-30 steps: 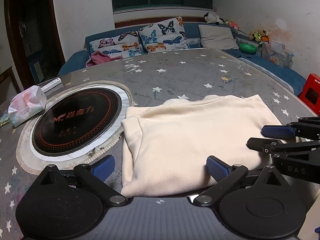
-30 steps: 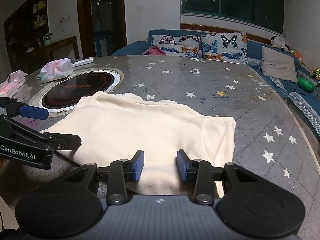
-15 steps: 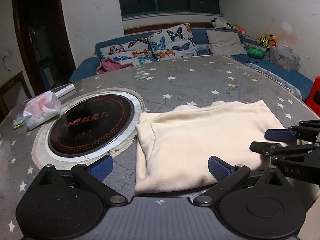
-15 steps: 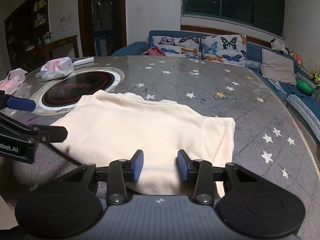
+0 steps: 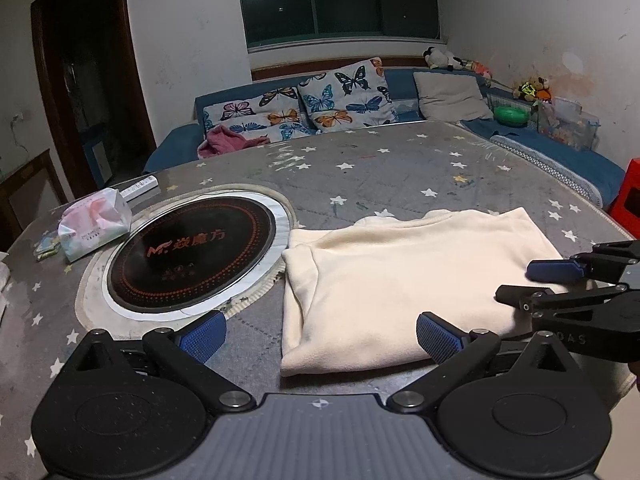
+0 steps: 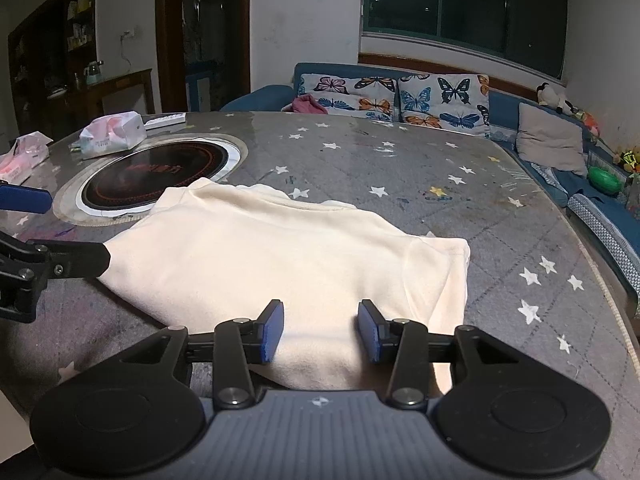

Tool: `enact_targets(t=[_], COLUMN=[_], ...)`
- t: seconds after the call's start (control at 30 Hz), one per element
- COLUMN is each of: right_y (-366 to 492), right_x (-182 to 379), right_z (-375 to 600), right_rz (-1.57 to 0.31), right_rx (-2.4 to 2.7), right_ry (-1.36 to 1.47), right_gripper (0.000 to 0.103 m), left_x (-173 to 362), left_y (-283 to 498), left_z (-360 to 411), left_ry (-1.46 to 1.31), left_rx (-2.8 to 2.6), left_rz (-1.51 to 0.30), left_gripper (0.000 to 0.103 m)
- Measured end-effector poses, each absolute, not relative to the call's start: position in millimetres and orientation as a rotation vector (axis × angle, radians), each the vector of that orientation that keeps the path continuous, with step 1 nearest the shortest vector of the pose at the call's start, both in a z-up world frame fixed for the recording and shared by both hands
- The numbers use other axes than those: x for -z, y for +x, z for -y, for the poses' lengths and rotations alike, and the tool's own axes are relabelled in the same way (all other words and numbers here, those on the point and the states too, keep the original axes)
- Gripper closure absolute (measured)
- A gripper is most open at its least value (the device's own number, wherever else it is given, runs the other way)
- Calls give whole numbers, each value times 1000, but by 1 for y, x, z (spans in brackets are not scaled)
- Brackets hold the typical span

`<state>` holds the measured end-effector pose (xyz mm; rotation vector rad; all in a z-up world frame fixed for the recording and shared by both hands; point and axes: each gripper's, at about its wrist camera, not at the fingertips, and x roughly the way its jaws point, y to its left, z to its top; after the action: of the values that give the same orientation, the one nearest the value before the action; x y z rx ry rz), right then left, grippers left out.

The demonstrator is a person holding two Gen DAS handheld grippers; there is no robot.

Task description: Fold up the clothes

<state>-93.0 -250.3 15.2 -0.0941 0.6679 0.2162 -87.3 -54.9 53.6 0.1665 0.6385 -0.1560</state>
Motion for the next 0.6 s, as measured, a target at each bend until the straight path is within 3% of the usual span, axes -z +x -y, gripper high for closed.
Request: enact_targets(t=[0.6], right_y=[-98], right_x=[-21], right_z=[255], right_rz=[-669], right_rx=[-225], right_ry=[-76], right_gripper=[59], left_x=[-44], left_y=[-62], left_z=[52], left_ry=[138], left_rx=[171], left_rz=[-685], left_gripper=[0])
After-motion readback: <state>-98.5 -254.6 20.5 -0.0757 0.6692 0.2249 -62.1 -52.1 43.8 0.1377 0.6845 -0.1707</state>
